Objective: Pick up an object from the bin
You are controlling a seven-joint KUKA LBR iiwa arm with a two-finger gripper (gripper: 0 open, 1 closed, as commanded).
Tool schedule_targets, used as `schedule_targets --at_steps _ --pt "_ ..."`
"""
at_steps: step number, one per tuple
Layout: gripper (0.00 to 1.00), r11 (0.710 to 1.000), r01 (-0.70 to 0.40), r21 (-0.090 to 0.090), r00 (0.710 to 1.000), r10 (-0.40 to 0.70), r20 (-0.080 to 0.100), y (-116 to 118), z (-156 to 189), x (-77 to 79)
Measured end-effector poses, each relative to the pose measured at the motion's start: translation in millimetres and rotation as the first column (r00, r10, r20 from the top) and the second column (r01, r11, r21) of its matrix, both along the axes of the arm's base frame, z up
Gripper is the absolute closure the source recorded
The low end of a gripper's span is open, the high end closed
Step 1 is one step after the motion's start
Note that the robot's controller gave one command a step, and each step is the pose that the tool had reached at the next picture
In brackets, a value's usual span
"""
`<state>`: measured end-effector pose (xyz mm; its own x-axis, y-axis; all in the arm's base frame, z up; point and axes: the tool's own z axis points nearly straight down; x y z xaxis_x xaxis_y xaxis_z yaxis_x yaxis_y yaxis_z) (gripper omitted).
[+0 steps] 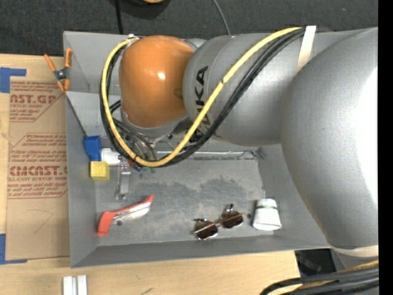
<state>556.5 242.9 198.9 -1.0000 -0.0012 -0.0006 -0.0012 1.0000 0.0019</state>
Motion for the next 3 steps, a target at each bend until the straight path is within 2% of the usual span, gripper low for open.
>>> schedule_targets --at_steps 1,2,3 --pt "0.0 0.998 -0.065 0.001 0.998 0.065 0.003 0.7 -46.8 -1.0" --pt "0.0 0.978 -0.206 0.001 0.978 0.206 0.006 -0.6 -108.4 21.5" --pt "0.0 0.988 -0.152 0.003 0.988 0.152 0.008 -0.5 -126.6 16.8"
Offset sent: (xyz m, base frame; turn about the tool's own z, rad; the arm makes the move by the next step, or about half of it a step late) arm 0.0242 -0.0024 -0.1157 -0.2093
